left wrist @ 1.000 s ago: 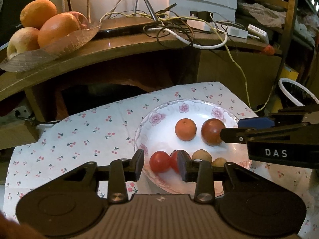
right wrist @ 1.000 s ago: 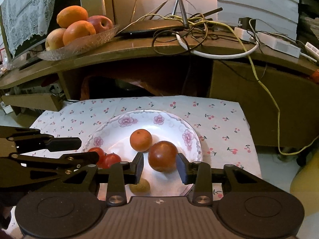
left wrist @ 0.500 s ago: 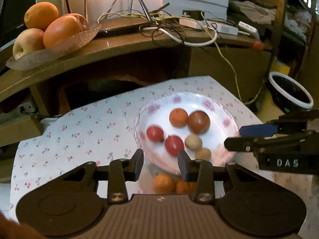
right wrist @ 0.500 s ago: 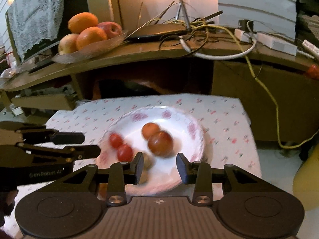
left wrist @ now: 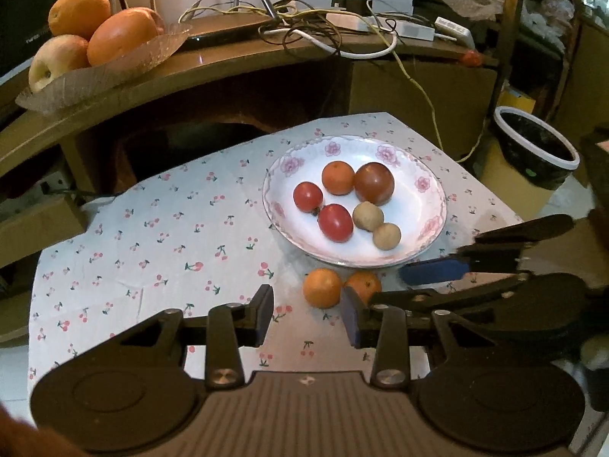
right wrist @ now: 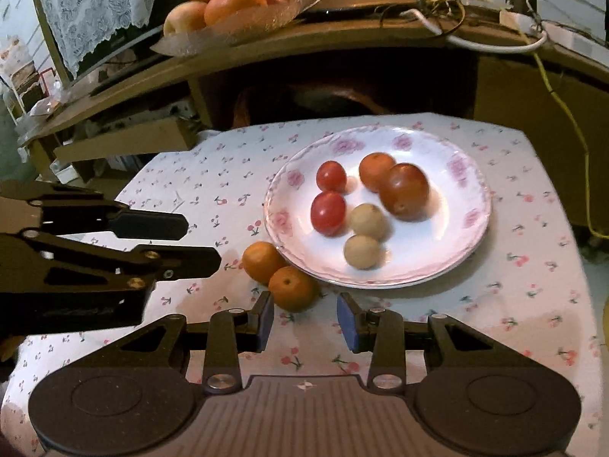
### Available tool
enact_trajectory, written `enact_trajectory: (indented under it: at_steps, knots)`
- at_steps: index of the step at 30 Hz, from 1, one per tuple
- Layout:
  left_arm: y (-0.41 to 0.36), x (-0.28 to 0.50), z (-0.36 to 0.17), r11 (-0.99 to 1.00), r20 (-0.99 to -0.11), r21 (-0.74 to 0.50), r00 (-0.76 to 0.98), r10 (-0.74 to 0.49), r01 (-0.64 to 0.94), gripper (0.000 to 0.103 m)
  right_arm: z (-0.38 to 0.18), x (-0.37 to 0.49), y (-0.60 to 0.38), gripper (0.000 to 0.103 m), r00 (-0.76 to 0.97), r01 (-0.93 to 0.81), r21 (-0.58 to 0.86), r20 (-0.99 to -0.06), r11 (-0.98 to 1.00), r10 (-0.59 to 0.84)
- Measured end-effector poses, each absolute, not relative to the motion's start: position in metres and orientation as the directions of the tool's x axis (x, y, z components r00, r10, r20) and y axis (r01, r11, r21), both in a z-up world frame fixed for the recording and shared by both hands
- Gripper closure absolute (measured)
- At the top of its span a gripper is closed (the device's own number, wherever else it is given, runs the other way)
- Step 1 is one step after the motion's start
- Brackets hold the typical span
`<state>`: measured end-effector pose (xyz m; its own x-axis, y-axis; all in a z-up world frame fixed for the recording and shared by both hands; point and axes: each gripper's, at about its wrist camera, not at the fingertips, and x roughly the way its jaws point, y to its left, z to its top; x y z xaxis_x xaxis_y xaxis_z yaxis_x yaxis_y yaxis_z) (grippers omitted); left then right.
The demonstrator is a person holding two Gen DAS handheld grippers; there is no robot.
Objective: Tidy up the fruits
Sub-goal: 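Grasp an orange with the left tool while the right tool grasps the other orange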
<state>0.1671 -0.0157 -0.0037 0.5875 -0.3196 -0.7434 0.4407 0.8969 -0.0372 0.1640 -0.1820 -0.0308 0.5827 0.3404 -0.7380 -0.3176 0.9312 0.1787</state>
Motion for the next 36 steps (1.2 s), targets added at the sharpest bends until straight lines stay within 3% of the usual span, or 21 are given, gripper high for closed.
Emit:
enact_trajectory:
  at_steps: [7,14,26,30,36]
  knots:
    - [-0.005,0.168,-0.012,0.898,-0.755,-0.049,0.573,-0.320,0.437,0.059,-0.044,0.175,-0.167,0.065,0.582,-0.324,0.167,-0.741,0.931,0.335]
    - [-0.018,0.177,-0.025,0.888,-0.759,-0.050,0.560,-0.332,0.458,0.060,-0.046,0.176,-0.165,0.073,0.566,-0.341,0.156,-0.754,0.927,0.335]
    - [-0.045,0.193,-0.053,0.892,-0.757,-0.035,0.571,-0.317,0.450,0.060,-0.040,0.155,-0.202,0.073,0.557,-0.285,0.140,-0.781,0.948,0.282]
    - [-0.048,0.195,-0.056,0.897,-0.761,-0.037,0.570,-0.312,0.441,0.067,-0.041,0.153,-0.203,0.073,0.555,-0.294,0.135,-0.782,0.946,0.284]
    - [-0.050,0.185,-0.052,0.896,-0.772,-0.020,0.563,-0.295,0.444,0.067,-0.039,0.152,-0.209,0.073,0.560,-0.287,0.130,-0.781,0.949,0.276]
